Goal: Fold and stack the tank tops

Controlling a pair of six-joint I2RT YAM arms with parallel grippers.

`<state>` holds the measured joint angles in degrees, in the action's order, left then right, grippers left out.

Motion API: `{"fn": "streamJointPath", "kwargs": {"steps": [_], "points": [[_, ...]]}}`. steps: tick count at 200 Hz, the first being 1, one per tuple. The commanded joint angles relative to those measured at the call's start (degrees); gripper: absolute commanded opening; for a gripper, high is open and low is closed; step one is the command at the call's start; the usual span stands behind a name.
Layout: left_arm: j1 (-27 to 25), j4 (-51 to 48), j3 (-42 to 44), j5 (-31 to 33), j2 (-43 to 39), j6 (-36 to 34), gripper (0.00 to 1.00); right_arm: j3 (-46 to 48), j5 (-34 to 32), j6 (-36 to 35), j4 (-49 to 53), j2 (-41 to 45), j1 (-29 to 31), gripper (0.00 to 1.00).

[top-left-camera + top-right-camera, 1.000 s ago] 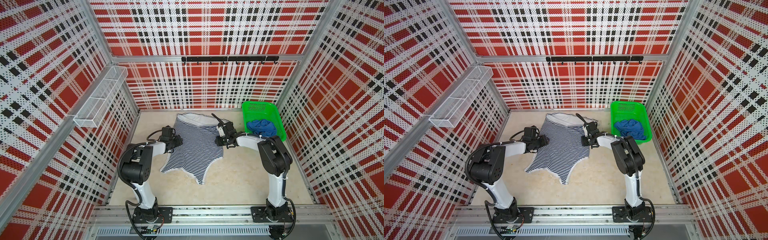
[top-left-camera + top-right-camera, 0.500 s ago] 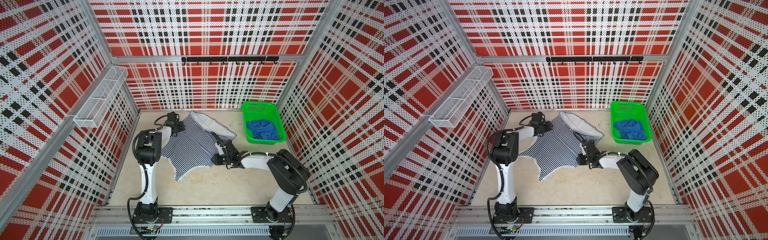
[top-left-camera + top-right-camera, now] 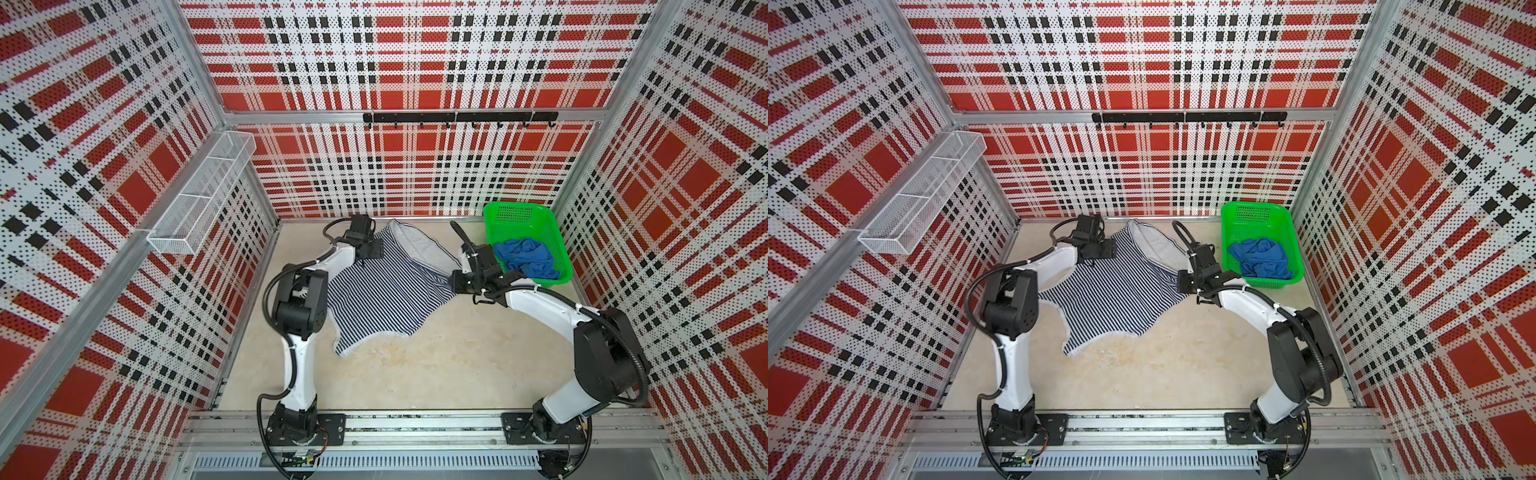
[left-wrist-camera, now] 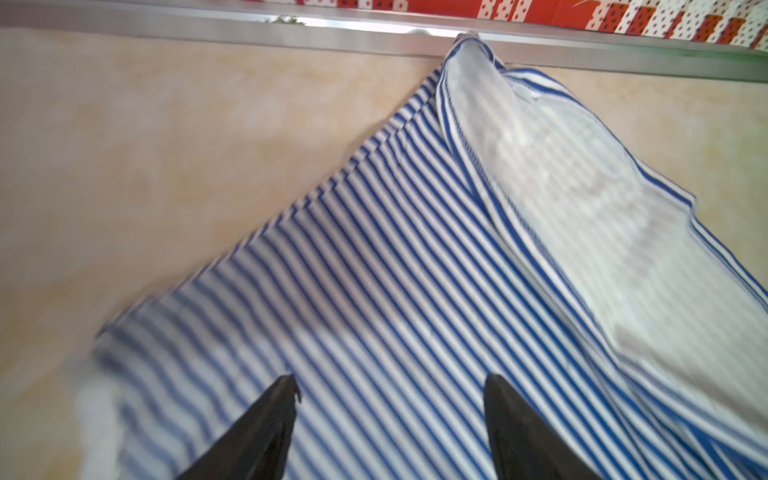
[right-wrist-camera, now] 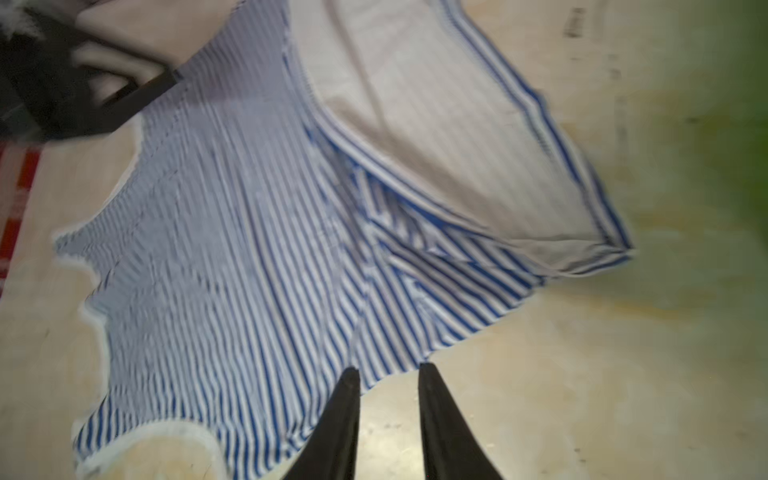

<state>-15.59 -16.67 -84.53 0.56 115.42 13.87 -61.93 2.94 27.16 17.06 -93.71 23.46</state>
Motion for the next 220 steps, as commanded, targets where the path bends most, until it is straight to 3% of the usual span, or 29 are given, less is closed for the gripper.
{"fn": "streamJointPath", "kwargs": {"steps": [1,47,73,100,112,147,175,199,220], "points": [[-2.4,6.74,14.19,-1.06,-8.97,6.82,0.72,-3.16,-4.3,-5.18,1.08,-6.21,-3.25,0.21],[-3.77,18.57,35.64,-1.74,-17.23,17.61,0.67,-11.66,-3.64,-7.96,-4.36,-19.25,-6.83,0.17],[-2.33,19.92,39.75,-1.23,-17.32,18.19,0.66,-13.27,-4.08,-8.8,-3.47,-22.55,-6.94,0.15],[0.93,20.29,41.58,-3.57,-15.56,17.35,0.65,-8.17,-5.64,-7.92,-3.55,-21.35,-6.94,0.15],[4.78,17.92,39.71,-3.9,-13.55,15.36,0.65,-4.25,-5.67,-7.14,-4.09,-19.79,-6.74,0.16],[8.91,12.01,29.31,-4.37,-7.68,9.86,0.64,4.52,-1.71,-1.58,-1.62,-12.47,-5.27,0.18],[10.64,7.08,18.97,-5.35,-1.15,5.53,0.64,13.45,0.05,4.09,1.09,-6.11,0.12,0.18],[11.49,2.3,10.43,-5.9,3.94,1.99,0.63,21.05,5.13,13.67,0.23,-0.39,6.28,0.19],[11.38,-2.45,4.06,-5.52,6.08,-2.05,0.63,23.4,6.89,17.22,2.14,6.16,9.0,0.24]]}}
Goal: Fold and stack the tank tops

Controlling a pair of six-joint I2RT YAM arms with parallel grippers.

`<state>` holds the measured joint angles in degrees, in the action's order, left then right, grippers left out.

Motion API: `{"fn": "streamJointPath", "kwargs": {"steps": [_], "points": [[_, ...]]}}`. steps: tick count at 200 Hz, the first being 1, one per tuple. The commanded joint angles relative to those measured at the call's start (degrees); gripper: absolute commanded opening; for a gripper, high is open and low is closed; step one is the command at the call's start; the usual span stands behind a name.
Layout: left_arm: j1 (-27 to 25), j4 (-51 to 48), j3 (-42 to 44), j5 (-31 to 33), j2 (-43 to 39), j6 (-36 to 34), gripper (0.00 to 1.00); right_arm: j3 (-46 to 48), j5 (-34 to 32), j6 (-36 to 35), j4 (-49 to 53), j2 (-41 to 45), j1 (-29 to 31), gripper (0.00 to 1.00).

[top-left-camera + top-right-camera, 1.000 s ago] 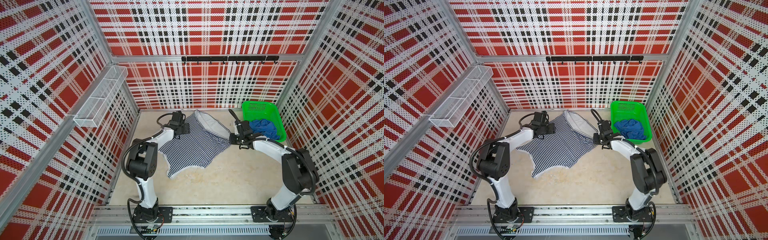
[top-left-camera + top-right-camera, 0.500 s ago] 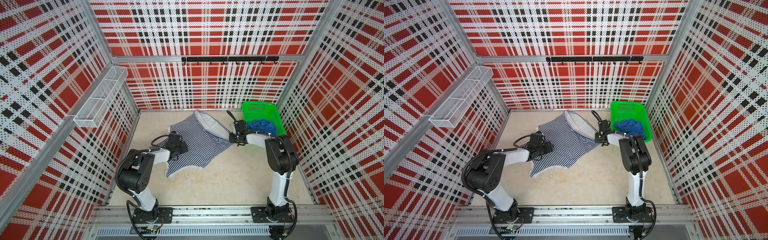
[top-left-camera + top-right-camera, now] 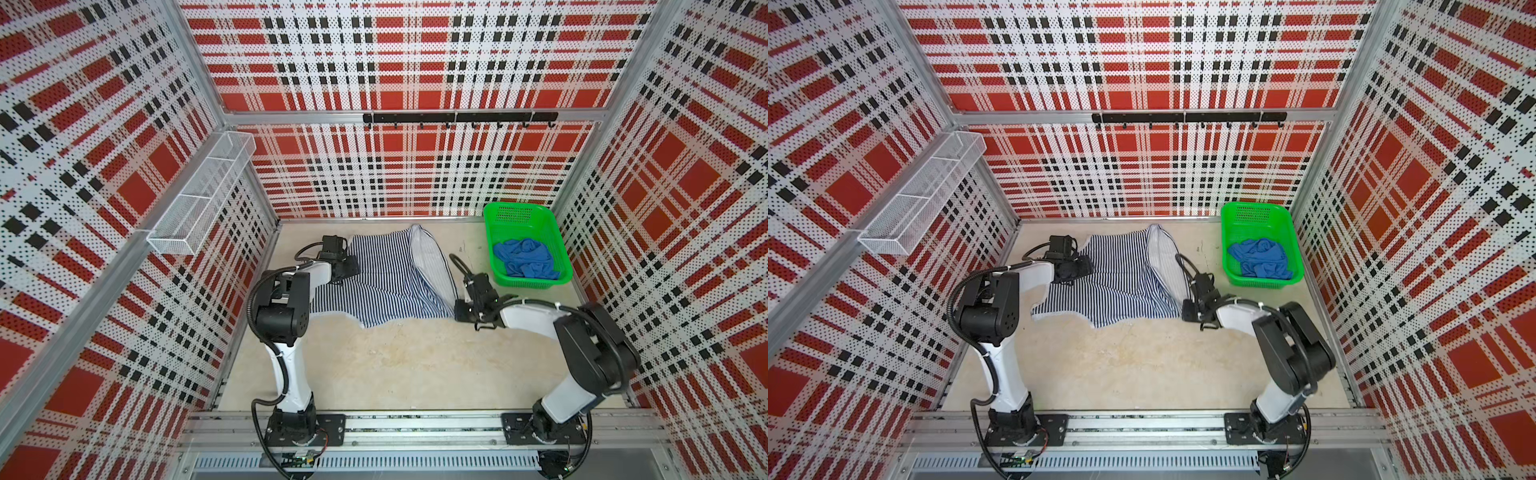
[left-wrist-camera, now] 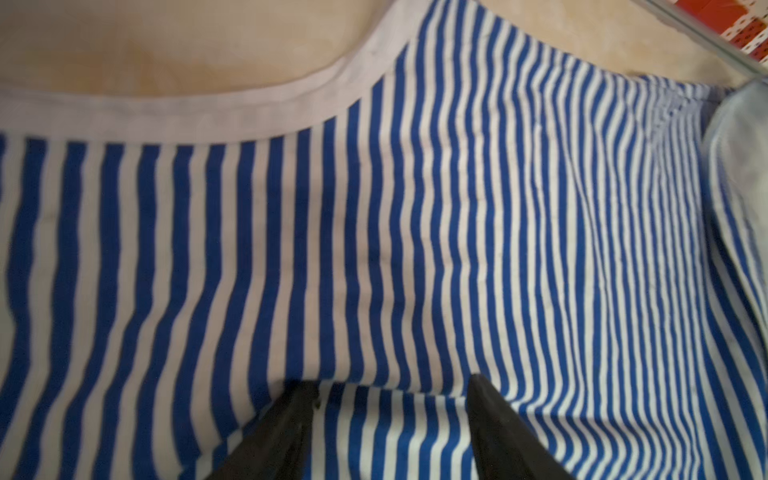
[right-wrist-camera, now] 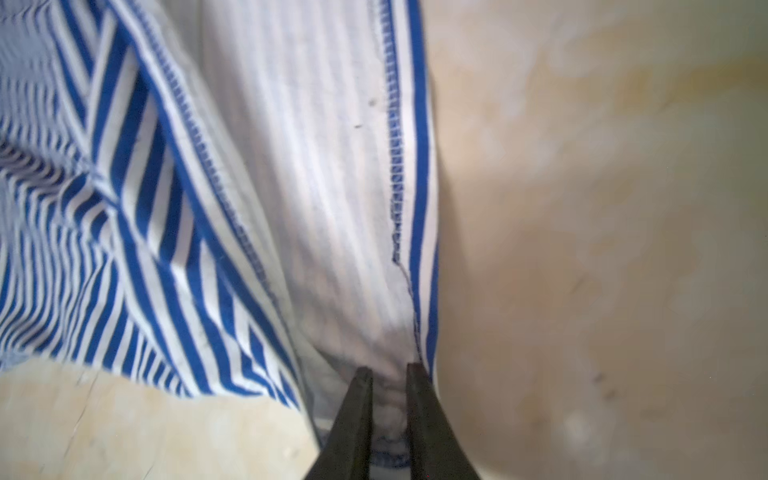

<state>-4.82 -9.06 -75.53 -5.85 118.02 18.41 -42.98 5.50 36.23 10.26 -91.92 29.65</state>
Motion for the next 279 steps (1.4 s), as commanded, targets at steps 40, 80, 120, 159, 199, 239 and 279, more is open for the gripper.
{"fn": "streamJointPath", "kwargs": {"steps": [40,80,120,159,199,239,279], "points": [[-0.37,-17.31,-9.16,4.52,-2.28,-9.43,0.7,-7.22,-6.81,-0.39,24.71,11.81,0.75,0.35],[-5.18,-13.13,0.46,4.17,-11.08,-5.32,0.7,-14.1,-0.04,-6.34,21.32,6.82,0.49,0.33],[-7.07,-4.65,11.46,0.05,-11.1,0.07,0.68,-19.8,-0.31,-11.45,18.94,-2.29,1.77,0.33],[-6.89,-2.82,16.87,0.62,-11.22,2.01,0.67,-27.25,-5.42,-14.77,19.94,-10.79,5.73,0.44],[-5.13,-0.81,22.82,0.66,-14.38,2.5,0.66,-30.36,-9.27,-14.86,20.17,-17.01,7.18,0.4],[-3.64,-0.09,25.29,0.4,-15.25,2.5,0.66,-30.33,-11.34,-11.51,19.01,-19.57,7.18,0.26],[-2.52,0.49,27.04,0.0,-16.8,2.5,0.65,-27.43,-15.22,-8.79,19.38,-16.56,6.96,0.0]]}}
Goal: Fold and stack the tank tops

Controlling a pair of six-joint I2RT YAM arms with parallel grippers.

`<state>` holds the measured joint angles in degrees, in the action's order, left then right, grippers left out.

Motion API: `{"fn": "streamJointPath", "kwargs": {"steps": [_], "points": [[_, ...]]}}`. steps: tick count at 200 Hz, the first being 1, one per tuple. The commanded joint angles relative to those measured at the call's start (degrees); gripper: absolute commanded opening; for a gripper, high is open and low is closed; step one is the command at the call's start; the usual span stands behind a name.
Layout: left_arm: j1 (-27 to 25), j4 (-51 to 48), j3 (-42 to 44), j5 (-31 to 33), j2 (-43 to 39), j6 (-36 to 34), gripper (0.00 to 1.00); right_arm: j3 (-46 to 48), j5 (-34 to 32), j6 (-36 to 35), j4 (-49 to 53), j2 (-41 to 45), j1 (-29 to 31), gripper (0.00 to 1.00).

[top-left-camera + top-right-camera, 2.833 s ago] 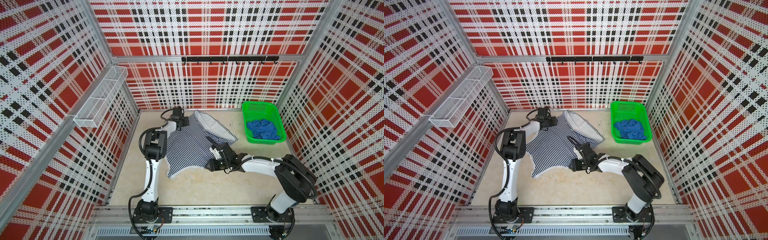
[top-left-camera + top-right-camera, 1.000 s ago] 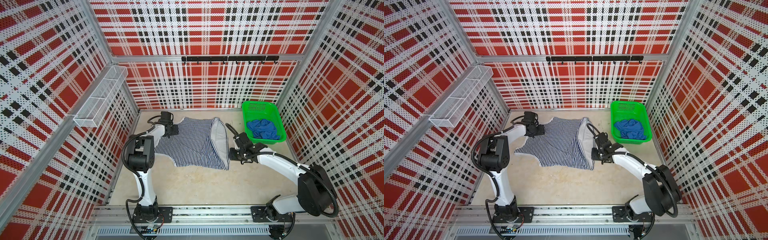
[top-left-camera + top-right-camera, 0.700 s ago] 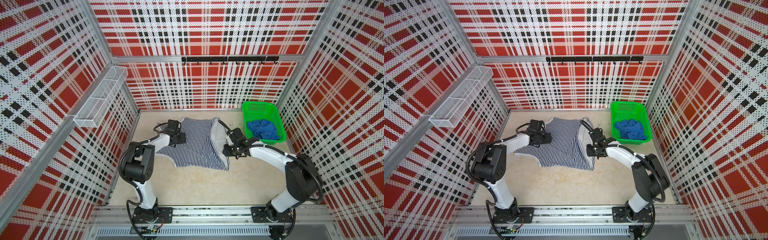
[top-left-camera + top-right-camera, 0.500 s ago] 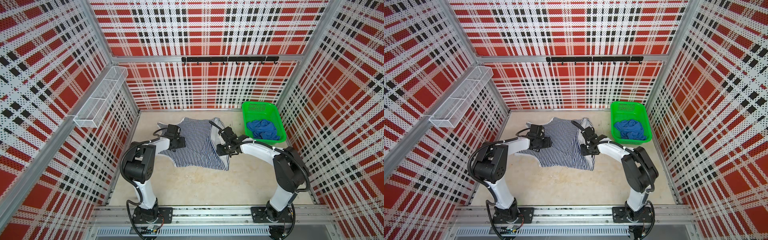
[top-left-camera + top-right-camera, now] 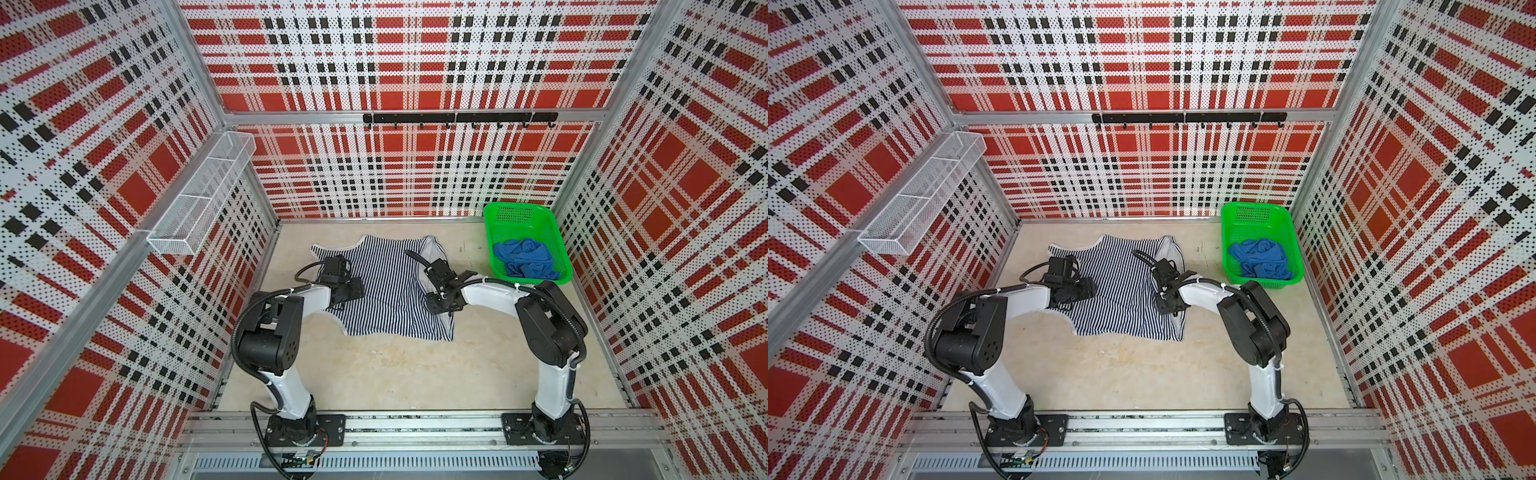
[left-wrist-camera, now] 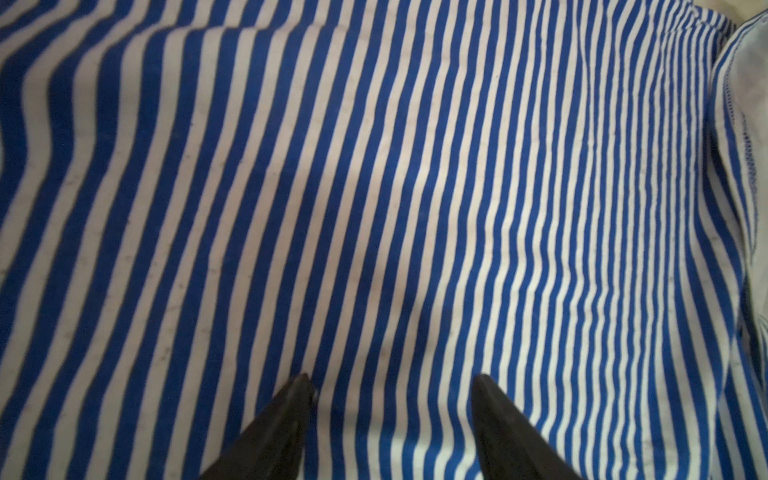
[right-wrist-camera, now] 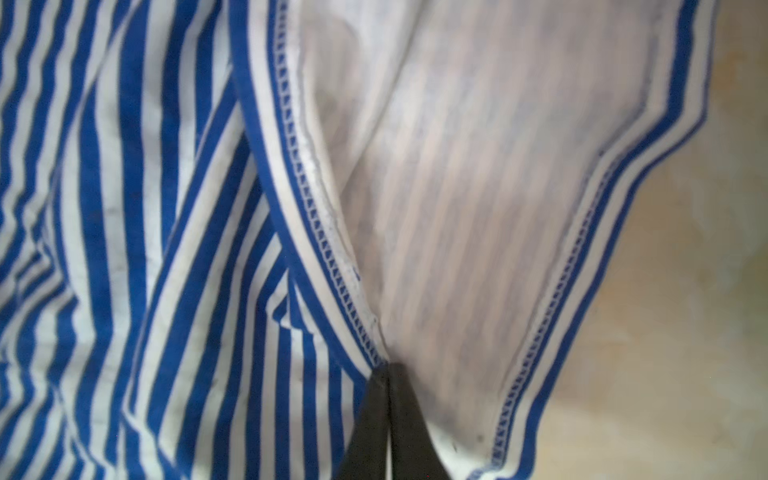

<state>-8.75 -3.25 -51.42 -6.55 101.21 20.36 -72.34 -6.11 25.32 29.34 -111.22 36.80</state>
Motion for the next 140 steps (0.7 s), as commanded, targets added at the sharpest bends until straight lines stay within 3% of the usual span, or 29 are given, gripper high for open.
{"fn": "streamJointPath", "kwargs": {"steps": [1,106,140], "points": [[1.43,-5.35,2.96,0.72,-0.02,0.56,0.65,2.02,-3.72,2.15,0.33,2.75,-0.21,0.0],[1.45,-4.66,5.73,0.3,-2.39,2.45,0.63,14.8,3.91,4.9,-4.49,13.54,-8.72,0.0],[-0.83,-5.55,4.84,-0.04,-4.08,3.39,0.63,5.07,3.13,1.68,-3.24,13.05,-8.63,0.28]]}}
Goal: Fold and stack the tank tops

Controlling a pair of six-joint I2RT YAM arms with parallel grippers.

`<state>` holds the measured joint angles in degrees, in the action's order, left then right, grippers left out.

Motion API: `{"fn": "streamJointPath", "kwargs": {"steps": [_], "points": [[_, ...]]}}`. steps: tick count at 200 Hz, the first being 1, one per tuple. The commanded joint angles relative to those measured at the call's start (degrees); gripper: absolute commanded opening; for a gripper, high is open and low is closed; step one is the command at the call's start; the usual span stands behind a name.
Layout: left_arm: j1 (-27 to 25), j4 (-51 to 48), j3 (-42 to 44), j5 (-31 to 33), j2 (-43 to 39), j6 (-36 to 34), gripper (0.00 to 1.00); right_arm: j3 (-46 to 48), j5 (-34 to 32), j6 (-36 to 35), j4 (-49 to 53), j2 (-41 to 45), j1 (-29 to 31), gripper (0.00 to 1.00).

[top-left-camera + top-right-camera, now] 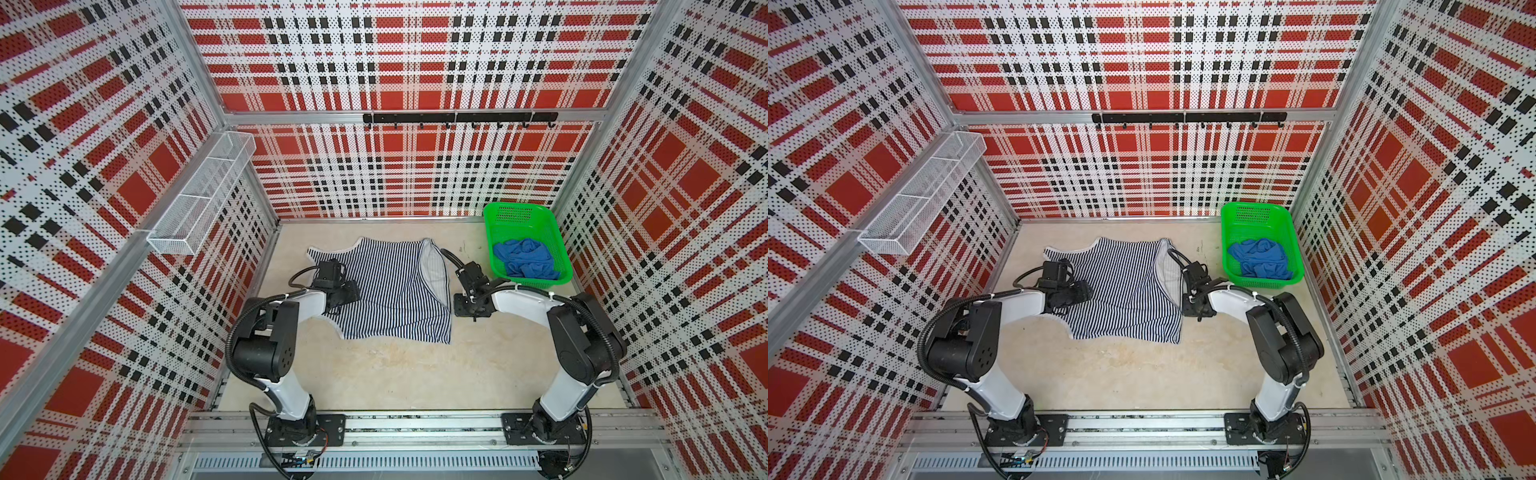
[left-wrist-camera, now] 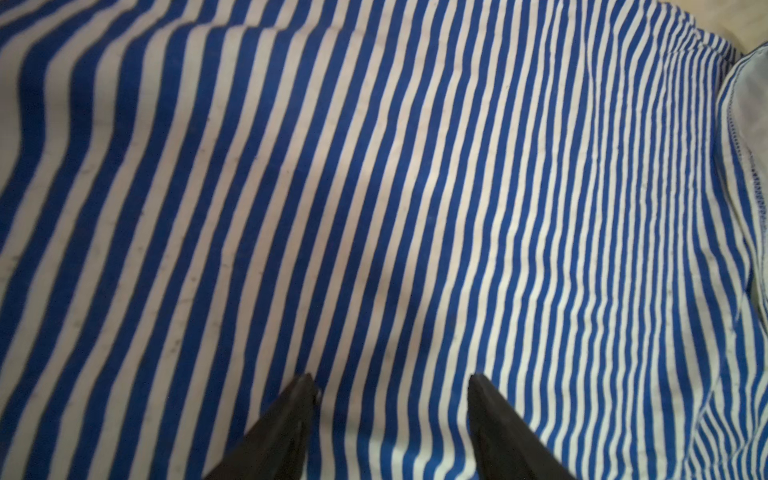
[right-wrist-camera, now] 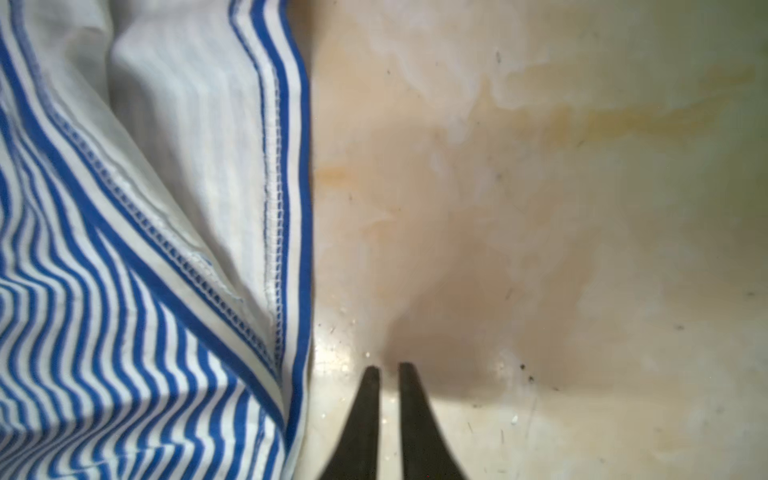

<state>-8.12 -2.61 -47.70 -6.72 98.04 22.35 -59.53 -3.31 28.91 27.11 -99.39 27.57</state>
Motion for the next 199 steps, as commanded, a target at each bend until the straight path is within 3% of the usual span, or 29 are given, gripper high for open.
{"fn": "streamJointPath", "kwargs": {"steps": [1,69,98,153,199], "points": [[-1.59,-6.27,1.08,0.22,-0.92,1.39,0.63,-8.12,0.2,-2.0,-0.96,1.09,0.71,0.29],[-2.15,-6.53,4.96,1.42,-4.45,2.78,0.63,-32.93,-11.14,-7.32,1.81,-20.26,8.3,0.83],[-0.9,-6.35,5.59,1.14,-4.47,2.44,0.62,-36.37,-14.97,-6.4,3.41,-24.99,8.46,0.85],[0.78,-6.48,6.28,1.36,-5.22,1.74,0.62,-35.93,-17.78,-4.59,2.49,-27.0,8.04,0.84],[1.54,-6.4,6.92,1.27,-5.45,1.61,0.62,-33.67,-18.74,-3.27,1.85,-26.55,4.34,0.83]]}}
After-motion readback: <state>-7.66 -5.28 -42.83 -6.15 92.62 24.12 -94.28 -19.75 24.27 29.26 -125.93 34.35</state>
